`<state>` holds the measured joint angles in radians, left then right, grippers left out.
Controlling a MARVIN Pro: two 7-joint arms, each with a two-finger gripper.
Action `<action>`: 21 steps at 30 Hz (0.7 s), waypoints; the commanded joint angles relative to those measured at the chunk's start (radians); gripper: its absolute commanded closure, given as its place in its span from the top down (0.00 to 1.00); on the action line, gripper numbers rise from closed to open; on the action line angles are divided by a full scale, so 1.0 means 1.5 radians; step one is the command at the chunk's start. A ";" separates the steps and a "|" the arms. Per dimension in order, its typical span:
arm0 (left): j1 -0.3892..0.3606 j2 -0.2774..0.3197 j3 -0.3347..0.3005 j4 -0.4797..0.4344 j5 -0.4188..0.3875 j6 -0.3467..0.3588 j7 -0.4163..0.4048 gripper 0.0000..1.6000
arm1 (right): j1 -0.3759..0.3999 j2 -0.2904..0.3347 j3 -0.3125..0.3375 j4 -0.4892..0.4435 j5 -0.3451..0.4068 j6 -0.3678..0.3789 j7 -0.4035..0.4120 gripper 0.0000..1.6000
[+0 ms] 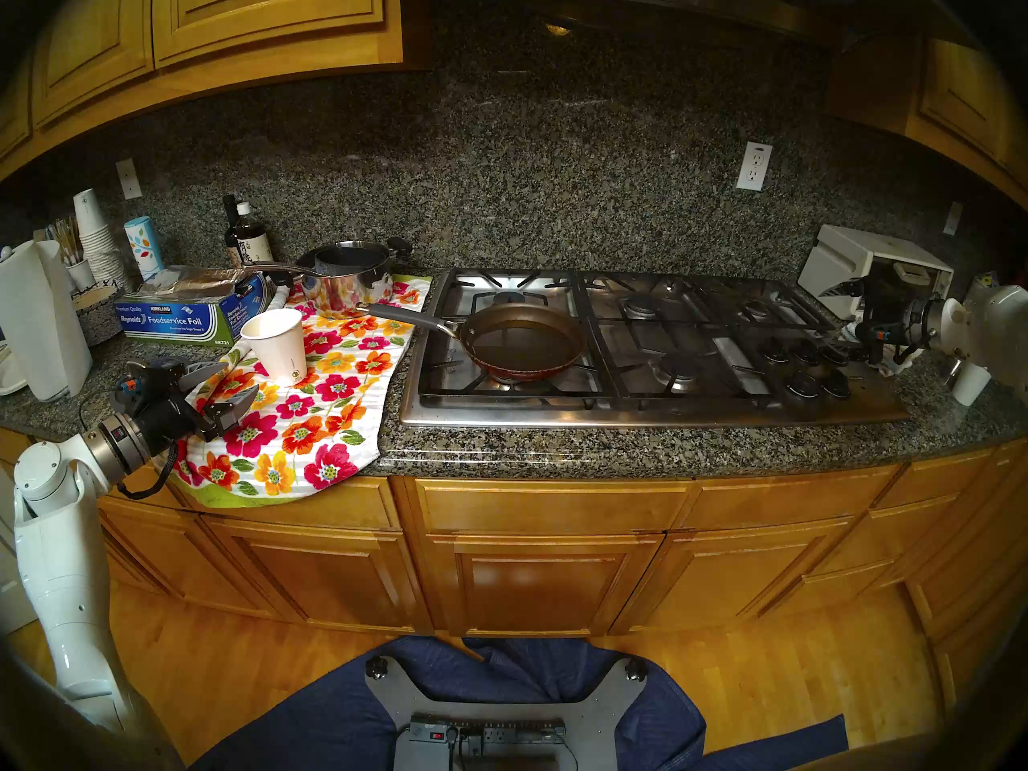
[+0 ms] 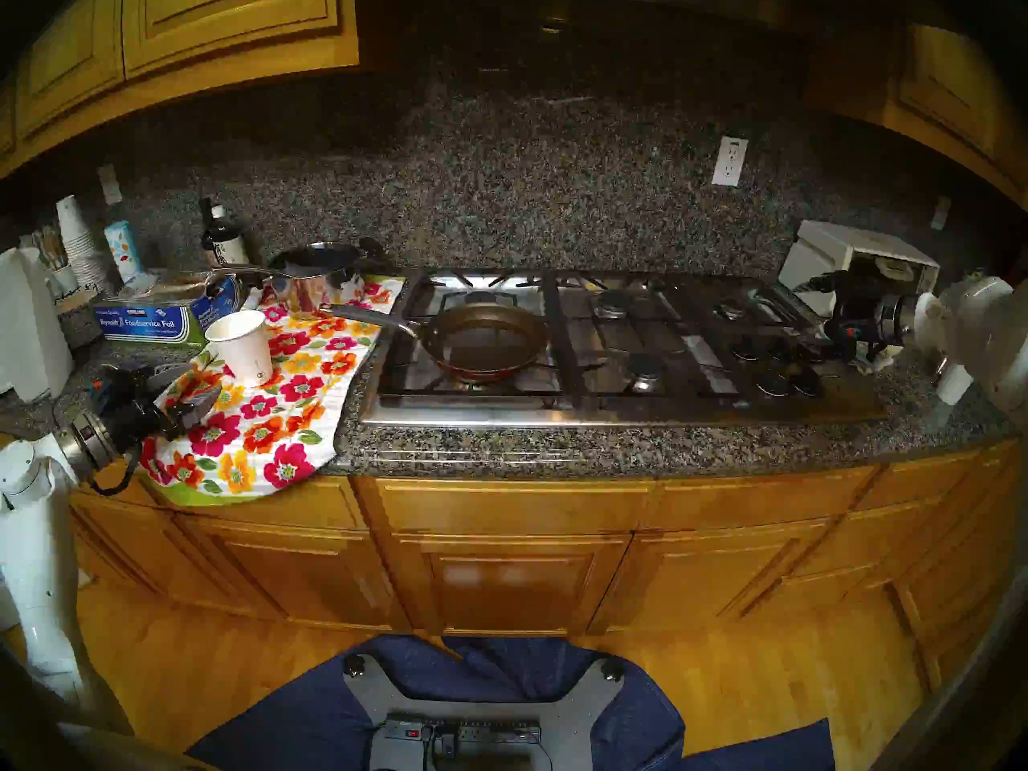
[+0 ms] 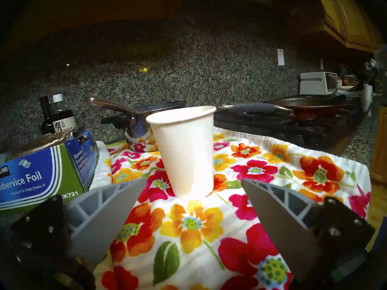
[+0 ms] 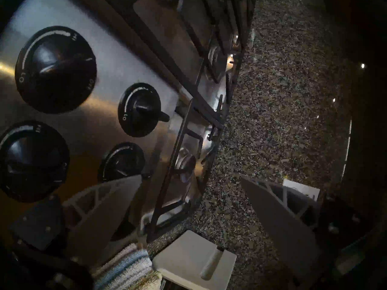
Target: Pick up the water cup, pour water into the pot, turn on the stove
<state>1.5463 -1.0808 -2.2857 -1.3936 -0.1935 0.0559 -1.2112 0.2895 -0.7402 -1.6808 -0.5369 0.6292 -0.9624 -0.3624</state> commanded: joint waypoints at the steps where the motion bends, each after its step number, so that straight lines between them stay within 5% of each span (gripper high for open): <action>1: -0.012 0.008 -0.004 -0.011 -0.004 -0.002 0.000 1.00 | 0.059 -0.001 0.025 -0.006 0.040 0.002 0.018 1.00; 21: -0.013 0.008 -0.004 -0.008 0.002 -0.005 0.000 1.00 | 0.095 0.015 0.075 -0.080 0.140 0.002 0.137 1.00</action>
<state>1.5464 -1.0808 -2.2856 -1.3887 -0.1834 0.0510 -1.2113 0.3734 -0.7261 -1.6021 -0.6382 0.7770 -0.9619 -0.1777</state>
